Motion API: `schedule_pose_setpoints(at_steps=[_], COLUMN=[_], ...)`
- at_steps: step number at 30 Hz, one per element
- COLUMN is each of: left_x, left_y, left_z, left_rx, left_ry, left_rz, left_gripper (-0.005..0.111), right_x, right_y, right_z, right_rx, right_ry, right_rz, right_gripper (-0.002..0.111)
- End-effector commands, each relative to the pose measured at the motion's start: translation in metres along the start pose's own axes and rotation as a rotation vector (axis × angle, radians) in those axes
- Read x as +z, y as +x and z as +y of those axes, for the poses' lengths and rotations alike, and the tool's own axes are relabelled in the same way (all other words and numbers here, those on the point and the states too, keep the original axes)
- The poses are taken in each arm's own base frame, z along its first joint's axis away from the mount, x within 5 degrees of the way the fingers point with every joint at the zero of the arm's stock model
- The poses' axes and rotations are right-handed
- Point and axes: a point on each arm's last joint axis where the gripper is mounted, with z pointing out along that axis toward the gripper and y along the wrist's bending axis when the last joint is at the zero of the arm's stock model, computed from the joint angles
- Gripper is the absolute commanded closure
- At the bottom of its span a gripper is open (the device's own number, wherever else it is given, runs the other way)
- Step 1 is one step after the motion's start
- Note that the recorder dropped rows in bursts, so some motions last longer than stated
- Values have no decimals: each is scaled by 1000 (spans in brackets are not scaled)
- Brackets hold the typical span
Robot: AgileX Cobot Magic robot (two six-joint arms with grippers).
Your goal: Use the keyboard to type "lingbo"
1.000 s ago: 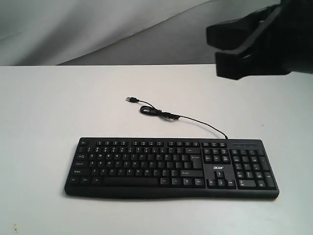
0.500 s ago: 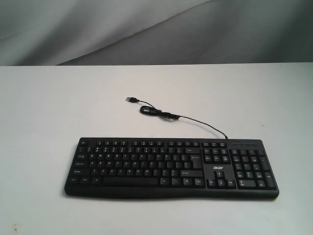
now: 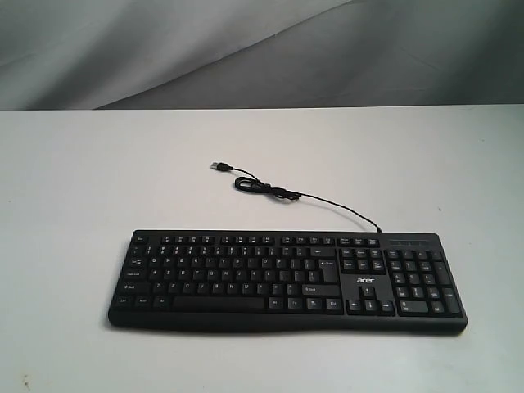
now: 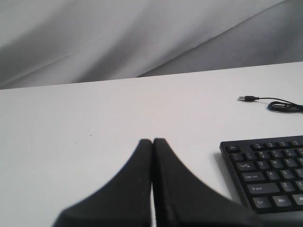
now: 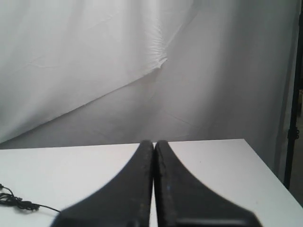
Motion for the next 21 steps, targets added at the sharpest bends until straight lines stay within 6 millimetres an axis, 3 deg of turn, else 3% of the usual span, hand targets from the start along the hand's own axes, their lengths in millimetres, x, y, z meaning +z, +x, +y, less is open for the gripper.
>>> schedule_pose_setpoints(at_steps=[1, 13, 21], left_x=[0, 0, 0], left_y=[1, 1, 1], left_z=[0, 0, 0], left_rx=[-12, -12, -12], left_ry=[1, 1, 1], left_rz=[-3, -3, -3], left_gripper=[106, 106, 106], right_x=[-2, 4, 4], right_y=[7, 53, 57], right_z=[1, -7, -8], right_rx=[-40, -46, -66], right_ry=[-5, 58, 58], right_rz=[53, 155, 186], right_gripper=[108, 108, 108])
